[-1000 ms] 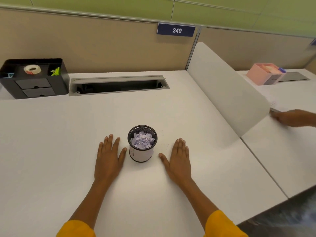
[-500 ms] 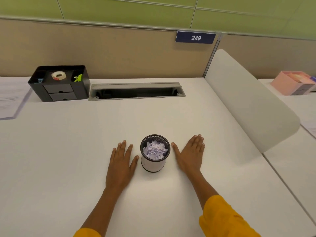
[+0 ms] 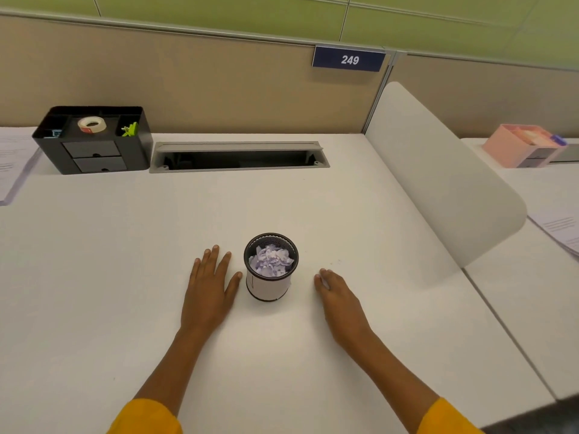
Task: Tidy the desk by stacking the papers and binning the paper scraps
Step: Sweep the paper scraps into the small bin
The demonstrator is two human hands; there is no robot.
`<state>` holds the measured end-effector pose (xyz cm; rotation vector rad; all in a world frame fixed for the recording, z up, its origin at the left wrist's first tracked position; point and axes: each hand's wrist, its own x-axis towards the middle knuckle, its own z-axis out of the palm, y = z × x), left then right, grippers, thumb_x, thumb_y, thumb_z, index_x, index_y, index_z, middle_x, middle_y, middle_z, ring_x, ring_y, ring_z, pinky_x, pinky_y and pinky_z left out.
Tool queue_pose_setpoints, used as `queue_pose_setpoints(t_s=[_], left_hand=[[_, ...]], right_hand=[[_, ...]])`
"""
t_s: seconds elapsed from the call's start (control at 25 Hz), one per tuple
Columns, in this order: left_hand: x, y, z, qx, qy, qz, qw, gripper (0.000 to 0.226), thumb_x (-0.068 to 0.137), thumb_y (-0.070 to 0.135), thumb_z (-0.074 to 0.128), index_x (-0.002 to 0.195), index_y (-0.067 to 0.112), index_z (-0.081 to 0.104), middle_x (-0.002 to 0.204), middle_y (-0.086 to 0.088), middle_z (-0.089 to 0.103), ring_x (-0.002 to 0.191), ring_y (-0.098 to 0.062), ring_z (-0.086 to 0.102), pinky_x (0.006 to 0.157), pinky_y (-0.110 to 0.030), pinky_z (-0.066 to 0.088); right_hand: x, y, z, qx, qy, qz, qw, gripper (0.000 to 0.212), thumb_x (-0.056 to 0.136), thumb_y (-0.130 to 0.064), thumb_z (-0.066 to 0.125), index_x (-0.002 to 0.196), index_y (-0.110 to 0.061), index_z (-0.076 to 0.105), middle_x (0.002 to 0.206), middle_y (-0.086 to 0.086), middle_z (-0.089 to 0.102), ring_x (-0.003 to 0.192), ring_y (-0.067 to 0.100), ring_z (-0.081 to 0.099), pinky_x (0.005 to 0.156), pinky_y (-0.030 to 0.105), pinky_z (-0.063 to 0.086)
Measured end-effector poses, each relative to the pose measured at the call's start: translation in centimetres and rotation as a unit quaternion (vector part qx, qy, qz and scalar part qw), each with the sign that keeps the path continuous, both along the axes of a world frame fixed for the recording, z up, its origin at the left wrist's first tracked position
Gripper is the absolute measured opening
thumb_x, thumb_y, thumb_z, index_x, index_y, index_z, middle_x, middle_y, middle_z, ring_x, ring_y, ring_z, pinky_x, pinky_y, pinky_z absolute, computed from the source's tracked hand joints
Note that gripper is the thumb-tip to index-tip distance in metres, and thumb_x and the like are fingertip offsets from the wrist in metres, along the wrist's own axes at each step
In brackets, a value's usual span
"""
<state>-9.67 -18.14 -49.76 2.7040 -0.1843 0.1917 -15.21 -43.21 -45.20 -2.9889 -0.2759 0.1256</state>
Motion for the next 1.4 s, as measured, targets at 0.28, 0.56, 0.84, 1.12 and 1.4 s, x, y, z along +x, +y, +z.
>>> queue_pose_setpoints(t_s=[0.28, 0.56, 0.84, 1.12, 1.4], left_hand=[[-0.1, 0.0, 0.4, -0.013, 0.013, -0.010, 1.000, 0.079, 0.084, 0.059, 0.011, 0.141, 0.012, 0.038, 0.154, -0.011, 0.022, 0.144, -0.023, 0.015, 0.115, -0.029, -0.002], [-0.1, 0.4, 1.7, -0.123, 0.090, -0.022, 0.988, 0.081, 0.075, 0.060, 0.036, 0.142, 0.015, 0.036, 0.154, -0.010, 0.020, 0.145, -0.023, 0.010, 0.112, -0.027, -0.005], [-2.1, -0.7, 5.6, -0.326, 0.175, -0.053, 0.928, 0.113, 0.057, 0.030, 0.088, 0.147, 0.032, 0.018, 0.148, 0.008, 0.032, 0.134, -0.006, 0.028, 0.106, -0.025, 0.025], [-2.1, -3.5, 7.0, -0.431, 0.153, -0.050, 0.888, 0.109, 0.042, 0.045, 0.086, 0.135, 0.039, 0.032, 0.125, 0.026, 0.049, 0.118, 0.004, 0.046, 0.098, -0.021, 0.039], [-2.1, -4.2, 8.0, -0.479, 0.097, -0.021, 0.872, 0.087, 0.049, 0.028, 0.086, 0.126, 0.034, 0.045, 0.121, 0.019, 0.056, 0.112, 0.002, 0.052, 0.090, -0.034, 0.052]], right_hand=[[2.1, -1.3, 1.1, 0.020, 0.002, -0.085, 0.996, 0.027, 0.067, 0.012, 0.047, 0.079, -0.001, 0.067, 0.085, 0.011, 0.066, 0.080, 0.029, 0.061, 0.061, 0.028, 0.039], [4.9, -2.9, 5.7, 0.412, 0.068, -0.263, 0.870, 0.018, 0.065, 0.006, 0.071, 0.069, -0.010, 0.075, 0.070, 0.004, 0.072, 0.068, 0.014, 0.064, 0.072, 0.024, 0.052], [6.8, 3.6, 10.6, 0.522, 0.076, -0.093, 0.845, 0.011, 0.076, 0.000, 0.073, 0.085, -0.004, 0.075, 0.081, 0.014, 0.072, 0.071, 0.020, 0.069, 0.073, 0.027, 0.058], [6.6, 2.8, 11.0, 0.538, 0.071, -0.076, 0.836, 0.017, 0.079, 0.004, 0.068, 0.095, -0.001, 0.072, 0.090, 0.013, 0.072, 0.080, 0.020, 0.070, 0.074, 0.030, 0.060], [2.3, -5.1, 4.8, 0.612, 0.230, -0.200, 0.730, 0.022, 0.089, -0.014, 0.061, 0.097, 0.004, 0.067, 0.090, 0.022, 0.069, 0.079, 0.030, 0.067, 0.067, 0.031, 0.057]])
